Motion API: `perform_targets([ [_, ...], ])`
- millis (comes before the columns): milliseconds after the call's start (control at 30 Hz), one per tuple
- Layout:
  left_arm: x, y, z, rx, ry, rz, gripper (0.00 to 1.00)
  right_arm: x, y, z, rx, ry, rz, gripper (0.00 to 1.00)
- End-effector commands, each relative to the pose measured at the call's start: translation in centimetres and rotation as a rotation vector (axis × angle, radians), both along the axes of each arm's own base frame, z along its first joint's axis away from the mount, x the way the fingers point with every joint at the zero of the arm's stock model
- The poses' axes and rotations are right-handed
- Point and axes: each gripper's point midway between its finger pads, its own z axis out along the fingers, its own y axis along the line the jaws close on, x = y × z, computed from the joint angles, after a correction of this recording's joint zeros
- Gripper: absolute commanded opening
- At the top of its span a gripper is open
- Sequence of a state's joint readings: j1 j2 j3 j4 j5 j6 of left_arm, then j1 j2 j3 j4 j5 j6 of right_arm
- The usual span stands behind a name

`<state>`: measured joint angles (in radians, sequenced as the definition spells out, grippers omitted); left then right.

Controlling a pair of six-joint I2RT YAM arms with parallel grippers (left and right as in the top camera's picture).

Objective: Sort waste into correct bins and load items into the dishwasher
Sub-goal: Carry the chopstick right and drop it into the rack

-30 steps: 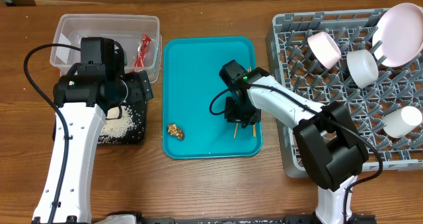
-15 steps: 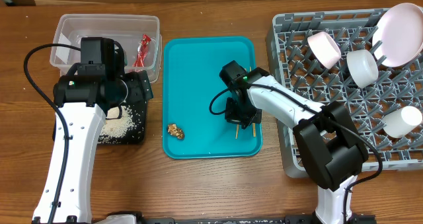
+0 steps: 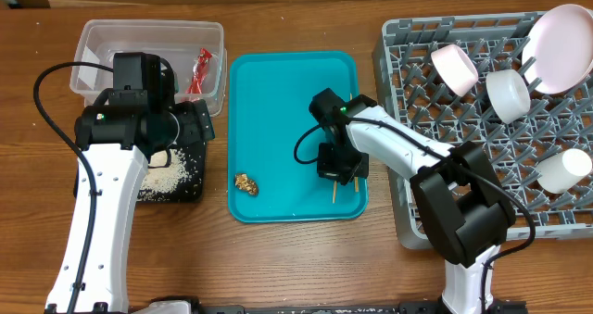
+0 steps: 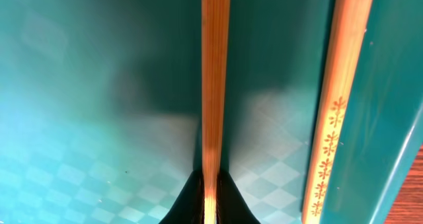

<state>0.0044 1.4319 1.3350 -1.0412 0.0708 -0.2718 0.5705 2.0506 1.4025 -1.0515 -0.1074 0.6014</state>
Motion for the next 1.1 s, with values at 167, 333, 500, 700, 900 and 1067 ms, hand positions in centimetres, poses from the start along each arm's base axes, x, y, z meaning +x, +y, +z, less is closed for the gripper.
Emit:
perform_targets([
  [167, 0.2, -0.1, 0.1, -0.012, 0.001, 0.011, 0.87, 2.4, -0.9, 6.3, 0.012, -0.172, 0.101, 0.04],
  [333, 0.2, -0.1, 0.1, -0.012, 0.001, 0.011, 0.88, 3.4, -3.4, 11.4, 0.045, -0.278, 0.196, 0.04],
  [500, 0.2, -0.1, 0.1, -0.012, 0.001, 0.011, 0.87, 4.0, -9.9, 14.8, -0.022, -0.336, 0.211, 0.04],
  [700, 0.2, -0.1, 0.1, -0.012, 0.001, 0.011, 0.87, 3.1, -13.4, 14.4, -0.050, -0.268, 0.322, 0.04],
  [900, 0.2, -0.1, 0.1, -0.013, 0.001, 0.011, 0.87, 3.0, -15.4, 13.9, -0.075, -0.245, 0.285, 0.04],
  [1067, 0.2, -0.1, 0.1, -0.013, 0.001, 0.011, 0.87, 2.3, -15.6, 12.7, -0.077, -0.213, 0.284, 0.04],
])
